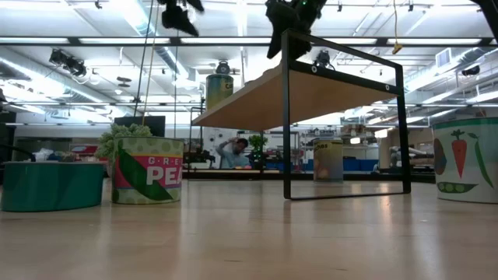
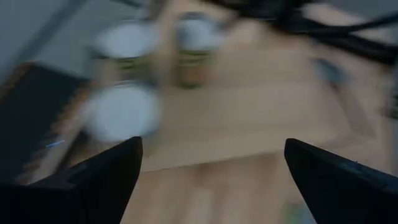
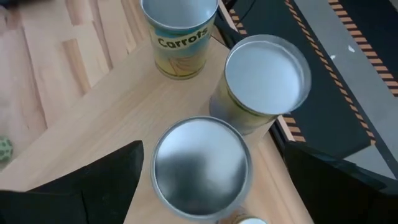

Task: Pick and place cans onto a shelf
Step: Put the canned mix vegetables on the shelf

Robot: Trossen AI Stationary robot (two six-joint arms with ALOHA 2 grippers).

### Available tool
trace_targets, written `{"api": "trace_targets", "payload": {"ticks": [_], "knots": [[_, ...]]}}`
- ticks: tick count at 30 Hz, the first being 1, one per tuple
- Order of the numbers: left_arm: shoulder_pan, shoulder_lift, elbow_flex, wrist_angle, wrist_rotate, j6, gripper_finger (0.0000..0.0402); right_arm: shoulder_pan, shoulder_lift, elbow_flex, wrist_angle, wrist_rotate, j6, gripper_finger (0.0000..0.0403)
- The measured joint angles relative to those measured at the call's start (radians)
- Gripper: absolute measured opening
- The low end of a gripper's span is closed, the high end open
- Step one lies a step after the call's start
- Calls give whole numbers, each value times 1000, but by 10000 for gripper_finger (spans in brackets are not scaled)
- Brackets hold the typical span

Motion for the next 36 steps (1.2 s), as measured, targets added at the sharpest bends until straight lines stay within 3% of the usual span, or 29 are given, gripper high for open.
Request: {"api": "trace_targets", "payload": {"ticks": [3, 6, 16, 20, 26, 31, 36], "knots": [[-52, 2, 0, -43, 109, 0, 396, 7, -12, 20, -33, 10, 15, 394], [-115, 1, 0, -114, 107, 0, 389, 25, -41, 21, -35, 35, 21, 394], [-348, 1, -132, -156, -78, -183, 378, 80, -199, -66, -47, 203, 45, 387], [-428, 2, -227, -109, -169, -266, 377, 84, -270, -155, -27, 204, 76, 386], [-530, 2, -306, -41, -225, -389, 377, 126, -386, -299, 8, 193, 130, 386], [-585, 2, -343, -12, -329, -401, 377, 191, -487, -424, 32, 193, 224, 386], [-586, 2, -357, 6, -356, -389, 377, 261, -563, -525, 43, 194, 345, 386]]}}
